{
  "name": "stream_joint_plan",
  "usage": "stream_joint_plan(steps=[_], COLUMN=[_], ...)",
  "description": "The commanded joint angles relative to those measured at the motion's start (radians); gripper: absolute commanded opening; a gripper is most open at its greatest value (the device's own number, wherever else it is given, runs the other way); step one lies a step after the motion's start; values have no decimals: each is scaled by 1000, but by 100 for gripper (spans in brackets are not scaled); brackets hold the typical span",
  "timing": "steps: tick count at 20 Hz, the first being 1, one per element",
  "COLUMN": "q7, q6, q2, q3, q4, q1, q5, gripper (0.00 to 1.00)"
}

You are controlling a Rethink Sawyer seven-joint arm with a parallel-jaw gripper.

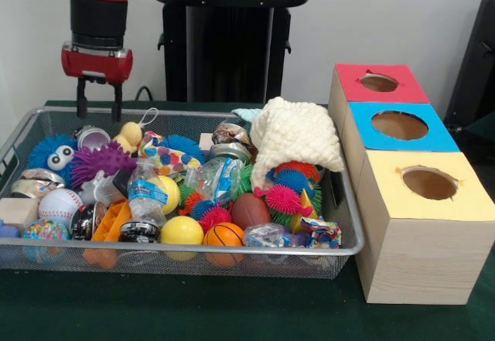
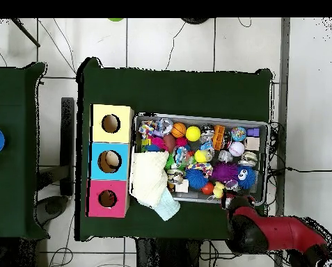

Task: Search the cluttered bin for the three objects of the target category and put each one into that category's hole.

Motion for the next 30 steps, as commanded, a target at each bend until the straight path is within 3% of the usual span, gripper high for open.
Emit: stream_joint_plan(steps=[1, 5, 16, 20, 25, 30], q7=[-57, -18, 48, 66, 95, 80], q6=[68, 22, -44, -84, -167, -207], q2=[16, 88, 135, 180, 265, 315], q3=[87, 51, 4, -55, -194, -248], q4=[-22, -53, -38, -89, -185, -230], q1=[16, 28, 71, 113, 211, 237], q5=[-20, -45, -34, -56, -59, -30], gripper=[100, 100, 100, 100, 100, 100])
